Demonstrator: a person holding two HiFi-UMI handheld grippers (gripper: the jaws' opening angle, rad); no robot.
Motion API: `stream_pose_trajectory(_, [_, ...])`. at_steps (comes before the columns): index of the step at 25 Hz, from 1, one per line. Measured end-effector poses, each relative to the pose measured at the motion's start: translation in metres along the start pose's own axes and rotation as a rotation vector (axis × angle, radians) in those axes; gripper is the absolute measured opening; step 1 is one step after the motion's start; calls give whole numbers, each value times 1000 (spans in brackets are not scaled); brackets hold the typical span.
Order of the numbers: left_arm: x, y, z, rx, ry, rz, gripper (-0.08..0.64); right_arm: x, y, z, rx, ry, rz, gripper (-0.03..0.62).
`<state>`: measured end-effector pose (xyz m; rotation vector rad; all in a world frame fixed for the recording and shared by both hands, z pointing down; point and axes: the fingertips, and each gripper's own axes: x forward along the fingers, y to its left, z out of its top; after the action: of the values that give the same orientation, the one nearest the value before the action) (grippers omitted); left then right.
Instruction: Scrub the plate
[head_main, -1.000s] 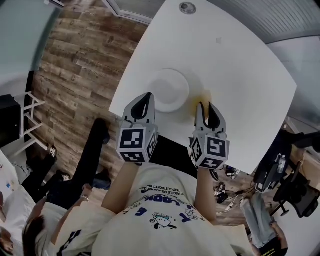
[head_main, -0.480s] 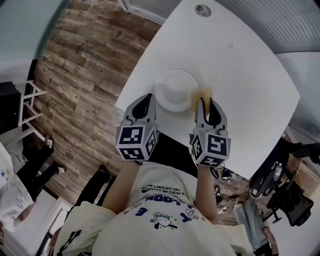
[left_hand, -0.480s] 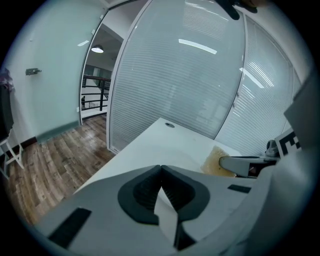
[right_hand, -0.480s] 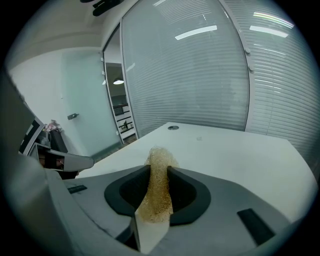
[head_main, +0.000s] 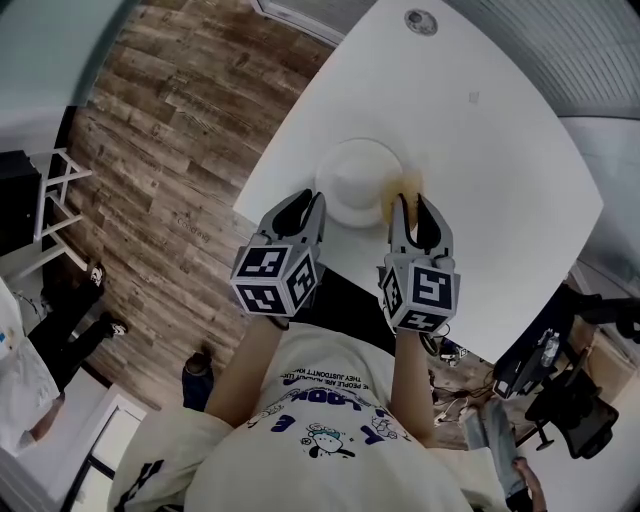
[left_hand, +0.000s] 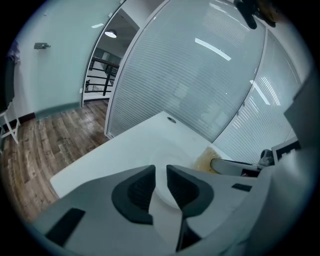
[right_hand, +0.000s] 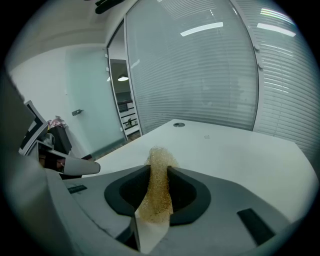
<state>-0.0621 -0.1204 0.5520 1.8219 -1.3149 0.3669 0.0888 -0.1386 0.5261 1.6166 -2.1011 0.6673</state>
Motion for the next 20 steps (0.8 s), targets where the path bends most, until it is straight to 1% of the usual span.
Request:
stream_pose_trajectory(1, [1, 1, -2, -4, 7, 0, 108, 0, 1, 0, -5, 3, 5, 101])
stream_pose_trajectory(6, [8, 5, -8, -20, 38, 2, 127, 3, 4, -1, -36, 15, 18, 101])
stream_pose_trajectory(17, [20, 5, -8, -31, 57, -8, 133, 8, 5, -7, -71, 43, 36, 101])
stream_pose_trajectory(20, [23, 4, -10, -47, 62, -12, 133, 9, 3, -8, -74, 46, 41, 101])
